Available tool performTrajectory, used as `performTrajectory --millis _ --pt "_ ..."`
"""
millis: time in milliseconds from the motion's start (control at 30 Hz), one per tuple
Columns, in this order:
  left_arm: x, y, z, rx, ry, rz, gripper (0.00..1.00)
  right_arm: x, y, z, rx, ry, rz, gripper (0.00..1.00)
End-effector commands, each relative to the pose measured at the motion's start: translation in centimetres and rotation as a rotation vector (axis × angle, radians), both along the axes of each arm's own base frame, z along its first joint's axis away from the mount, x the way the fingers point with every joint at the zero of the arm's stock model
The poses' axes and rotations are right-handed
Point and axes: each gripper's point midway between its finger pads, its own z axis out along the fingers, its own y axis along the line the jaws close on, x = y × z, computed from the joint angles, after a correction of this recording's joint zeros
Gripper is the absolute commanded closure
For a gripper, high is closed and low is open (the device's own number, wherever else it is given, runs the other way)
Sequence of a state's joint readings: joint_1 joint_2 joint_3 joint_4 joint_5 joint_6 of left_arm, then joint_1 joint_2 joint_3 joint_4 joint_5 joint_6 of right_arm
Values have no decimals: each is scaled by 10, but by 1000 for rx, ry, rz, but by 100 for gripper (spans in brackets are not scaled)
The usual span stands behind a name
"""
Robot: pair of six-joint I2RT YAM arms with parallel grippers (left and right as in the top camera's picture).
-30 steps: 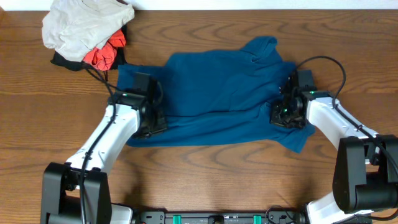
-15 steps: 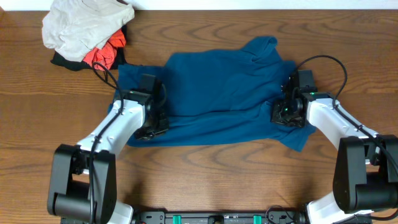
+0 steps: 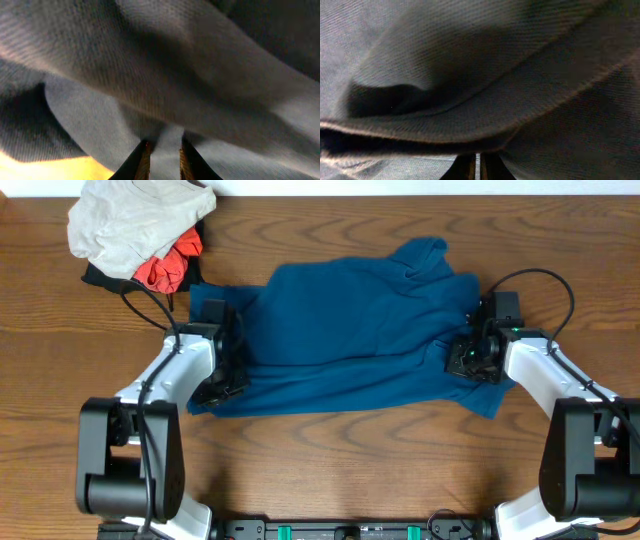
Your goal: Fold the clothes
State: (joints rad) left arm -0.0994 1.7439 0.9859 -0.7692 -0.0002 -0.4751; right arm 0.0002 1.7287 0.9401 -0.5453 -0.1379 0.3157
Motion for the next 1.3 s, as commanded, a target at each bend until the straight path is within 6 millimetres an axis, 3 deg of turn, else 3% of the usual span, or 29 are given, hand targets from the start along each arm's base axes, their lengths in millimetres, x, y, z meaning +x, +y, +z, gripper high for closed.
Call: performTrajectory --millis 0,267,667,867,1067,1267 --pt "-2 5 -9 24 29 12 79 -2 -18 0 -27 4 -61 97" --pt "-5 21 -20 113 59 10 79 -12 -62 -2 -61 46 -213 99" --pt "-8 50 -21 127 77 74 79 -31 -108 -4 -174 97 -322 99" --pt "-5 50 -21 123 69 43 79 -38 -125 -4 -196 115 -371 99" --pt "3 48 -22 120 42 9 78 -58 -152 -3 -273 171 -460 99" --pt "9 31 -23 109 25 -120 78 -65 -162 -4 -268 182 -516 99"
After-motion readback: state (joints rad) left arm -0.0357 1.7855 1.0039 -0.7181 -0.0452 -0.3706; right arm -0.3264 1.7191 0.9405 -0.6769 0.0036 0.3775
